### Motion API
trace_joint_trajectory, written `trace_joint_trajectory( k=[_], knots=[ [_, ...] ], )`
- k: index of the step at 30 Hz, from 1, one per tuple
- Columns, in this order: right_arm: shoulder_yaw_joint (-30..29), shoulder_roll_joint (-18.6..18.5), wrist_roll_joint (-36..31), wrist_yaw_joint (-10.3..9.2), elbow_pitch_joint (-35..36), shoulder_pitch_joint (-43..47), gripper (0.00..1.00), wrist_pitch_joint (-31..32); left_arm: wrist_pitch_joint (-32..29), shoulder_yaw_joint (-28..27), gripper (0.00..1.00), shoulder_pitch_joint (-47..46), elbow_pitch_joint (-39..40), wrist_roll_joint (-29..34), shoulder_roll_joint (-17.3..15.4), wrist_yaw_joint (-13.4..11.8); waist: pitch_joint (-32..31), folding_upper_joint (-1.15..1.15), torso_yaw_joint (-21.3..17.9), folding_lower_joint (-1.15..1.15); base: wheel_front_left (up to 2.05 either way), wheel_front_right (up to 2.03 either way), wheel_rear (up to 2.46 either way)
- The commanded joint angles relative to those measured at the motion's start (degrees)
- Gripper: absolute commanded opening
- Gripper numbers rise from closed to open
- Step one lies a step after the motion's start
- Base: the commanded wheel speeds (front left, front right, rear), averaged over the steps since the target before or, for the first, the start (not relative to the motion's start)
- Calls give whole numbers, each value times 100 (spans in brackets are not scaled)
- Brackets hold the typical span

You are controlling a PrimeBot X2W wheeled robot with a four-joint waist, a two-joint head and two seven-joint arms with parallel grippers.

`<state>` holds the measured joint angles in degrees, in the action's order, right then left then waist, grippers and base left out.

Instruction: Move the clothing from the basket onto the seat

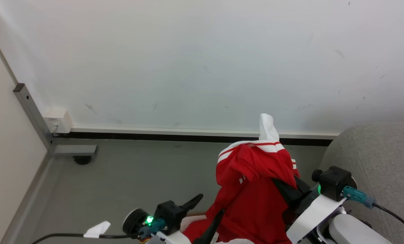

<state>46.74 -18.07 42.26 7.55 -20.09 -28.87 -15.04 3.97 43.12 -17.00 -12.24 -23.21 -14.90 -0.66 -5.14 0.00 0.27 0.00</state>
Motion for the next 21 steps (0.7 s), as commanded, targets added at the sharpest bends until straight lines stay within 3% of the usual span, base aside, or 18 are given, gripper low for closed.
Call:
trace_joint_trajectory(
  k=[1,10,21],
  knots=[
    [-52,-11,-45,-12,23,88,0,-20,6,-9,100,-8,-3,-81,7,-38,10,0,-25,0,0,0,0],
    [-130,-116,-81,-12,-27,32,0,-21,56,-5,100,-26,-2,-136,9,-54,110,0,-334,0,0,0,0],
    [-300,-374,-169,-12,57,61,0,-20,143,34,100,-113,10,-148,62,-51,291,0,-1333,0,0,0,0]
  ],
)
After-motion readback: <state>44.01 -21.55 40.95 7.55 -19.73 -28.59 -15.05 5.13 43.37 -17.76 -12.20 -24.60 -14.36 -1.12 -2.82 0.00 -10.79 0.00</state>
